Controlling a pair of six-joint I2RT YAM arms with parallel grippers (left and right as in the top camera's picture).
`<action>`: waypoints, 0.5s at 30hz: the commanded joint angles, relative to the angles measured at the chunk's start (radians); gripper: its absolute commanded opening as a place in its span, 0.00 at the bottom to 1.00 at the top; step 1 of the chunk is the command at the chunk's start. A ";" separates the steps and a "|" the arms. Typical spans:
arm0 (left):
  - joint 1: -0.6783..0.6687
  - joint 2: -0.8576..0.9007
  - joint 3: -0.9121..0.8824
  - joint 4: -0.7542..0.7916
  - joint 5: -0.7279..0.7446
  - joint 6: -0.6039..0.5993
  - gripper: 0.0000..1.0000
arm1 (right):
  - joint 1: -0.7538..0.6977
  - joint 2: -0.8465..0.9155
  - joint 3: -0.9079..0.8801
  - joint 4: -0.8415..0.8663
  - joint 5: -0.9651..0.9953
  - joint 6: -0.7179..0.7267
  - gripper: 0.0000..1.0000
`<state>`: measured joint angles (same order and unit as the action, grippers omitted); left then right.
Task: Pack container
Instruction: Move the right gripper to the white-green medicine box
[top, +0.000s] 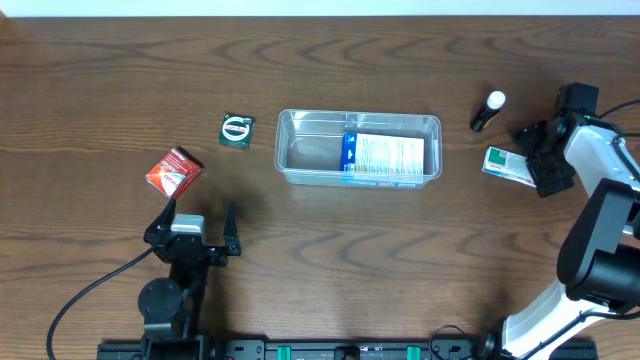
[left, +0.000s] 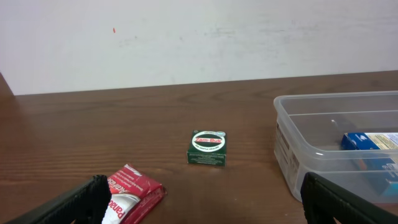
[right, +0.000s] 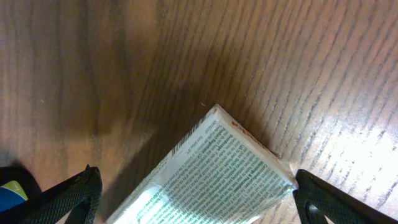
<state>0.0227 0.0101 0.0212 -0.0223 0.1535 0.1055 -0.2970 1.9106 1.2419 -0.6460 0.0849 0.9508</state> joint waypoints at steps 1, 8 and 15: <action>0.004 -0.004 -0.017 -0.034 0.015 -0.002 0.98 | 0.008 0.010 0.006 0.005 0.004 0.014 0.95; 0.004 -0.004 -0.017 -0.034 0.015 -0.002 0.98 | 0.035 0.033 0.005 0.006 0.005 0.013 0.94; 0.004 -0.004 -0.017 -0.034 0.015 -0.002 0.98 | 0.042 0.064 0.005 0.008 0.005 -0.002 0.87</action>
<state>0.0227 0.0101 0.0212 -0.0223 0.1539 0.1055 -0.2623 1.9553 1.2419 -0.6380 0.0807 0.9501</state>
